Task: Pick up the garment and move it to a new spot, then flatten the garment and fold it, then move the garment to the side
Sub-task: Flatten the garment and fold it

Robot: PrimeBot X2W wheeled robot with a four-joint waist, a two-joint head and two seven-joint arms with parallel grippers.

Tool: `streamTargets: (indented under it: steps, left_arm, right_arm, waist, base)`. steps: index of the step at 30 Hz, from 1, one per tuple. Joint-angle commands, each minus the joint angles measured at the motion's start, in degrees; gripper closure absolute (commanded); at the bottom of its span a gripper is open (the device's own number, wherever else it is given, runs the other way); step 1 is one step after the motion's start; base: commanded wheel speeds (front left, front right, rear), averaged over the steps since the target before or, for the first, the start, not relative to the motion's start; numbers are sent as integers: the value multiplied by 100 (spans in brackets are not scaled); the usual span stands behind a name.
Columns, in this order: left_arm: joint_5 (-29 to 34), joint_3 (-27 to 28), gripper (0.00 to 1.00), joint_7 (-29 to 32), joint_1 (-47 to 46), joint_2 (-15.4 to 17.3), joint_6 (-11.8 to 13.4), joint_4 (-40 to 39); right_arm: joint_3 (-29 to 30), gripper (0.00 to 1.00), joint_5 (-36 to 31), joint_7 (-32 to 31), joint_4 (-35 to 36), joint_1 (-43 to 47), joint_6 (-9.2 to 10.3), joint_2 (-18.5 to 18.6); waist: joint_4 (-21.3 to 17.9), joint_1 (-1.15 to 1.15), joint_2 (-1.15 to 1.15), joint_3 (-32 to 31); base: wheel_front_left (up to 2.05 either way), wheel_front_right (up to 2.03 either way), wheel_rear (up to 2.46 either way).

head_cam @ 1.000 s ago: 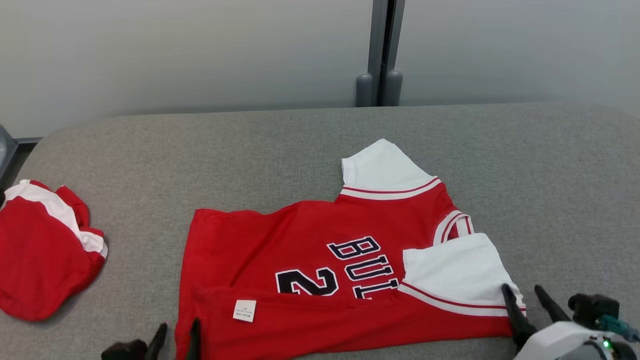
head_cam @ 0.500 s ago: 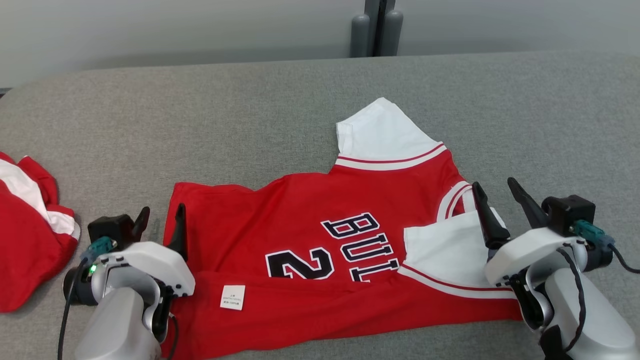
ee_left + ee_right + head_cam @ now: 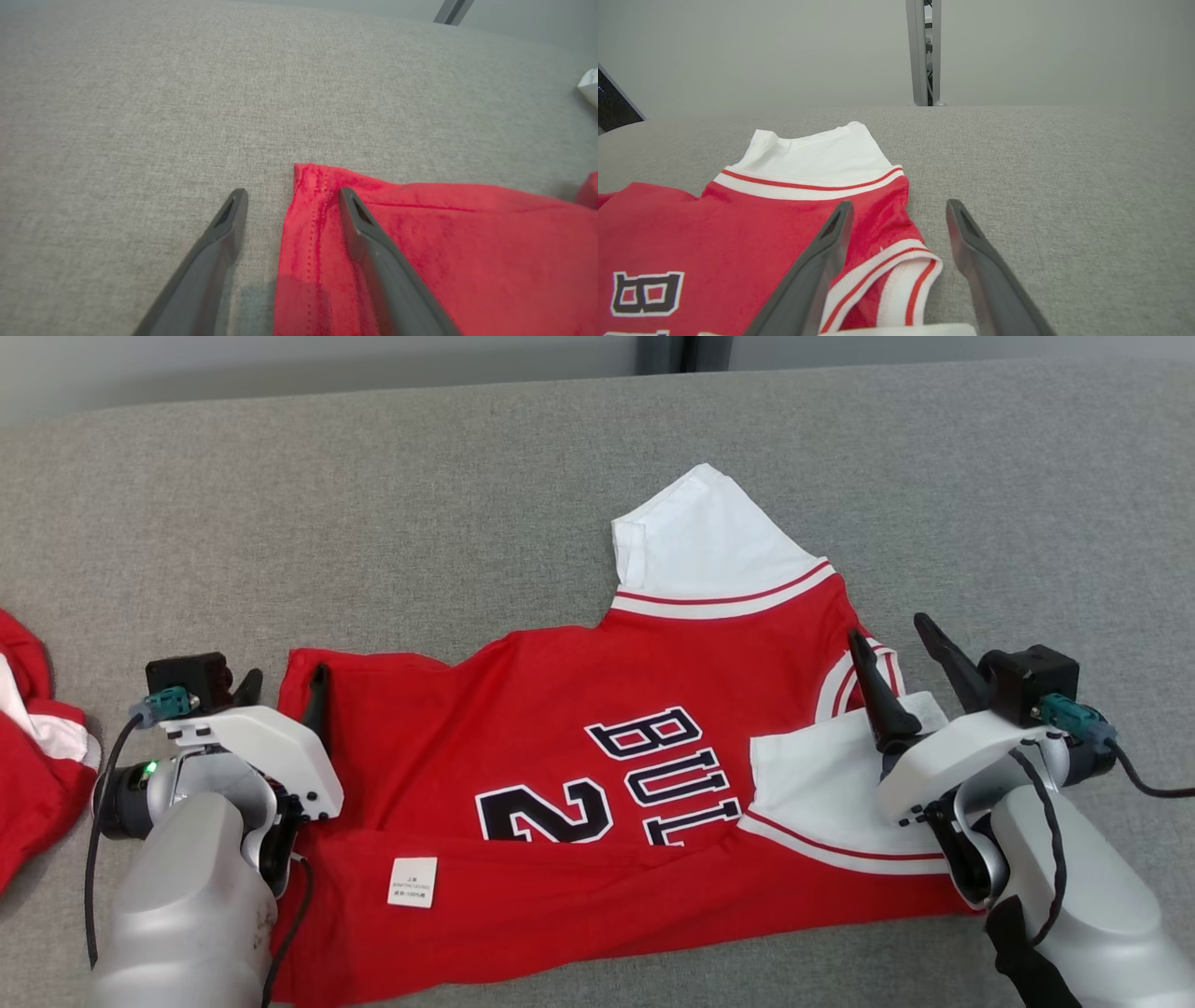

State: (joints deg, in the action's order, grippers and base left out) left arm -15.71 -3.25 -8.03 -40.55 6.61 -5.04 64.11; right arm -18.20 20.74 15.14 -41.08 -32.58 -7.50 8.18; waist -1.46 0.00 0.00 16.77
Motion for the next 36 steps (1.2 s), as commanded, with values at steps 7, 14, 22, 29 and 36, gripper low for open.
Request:
streamTargets:
  steps: [7,14,22,29,36]
  left_arm:
    - [160,-313,100,72,-355,-32,-93,282]
    - [159,-564,100,-227,-548,-199,-183,250]
    - [35,-990,100,-523,-656,-345,-236,95]
    - [-593,-1663,100,-564,-465,-355,-237,-258]
    - [-1222,-2415,100,-533,-461,-361,-168,-530]
  right_arm:
    - [-217,0,74,-47,-259,-509,2,161]
    - [-450,0,223,-478,-625,-1345,2,277]
    - [-755,0,267,-1195,-1284,-2359,2,419]
    - [-814,0,243,-1690,-1927,-2960,2,517]
    - [-1098,15,-15,-1884,-2475,-3350,2,672]
  waist:
    - [158,0,0,116]
    - [589,0,0,282]
    - [1172,0,0,583]
    - [1440,0,0,813]
    - [1637,0,0,968]
  base:
    - [0,0,0]
    - [0,0,0]
    - [0,0,0]
    - [0,0,0]
    - [0,0,0]
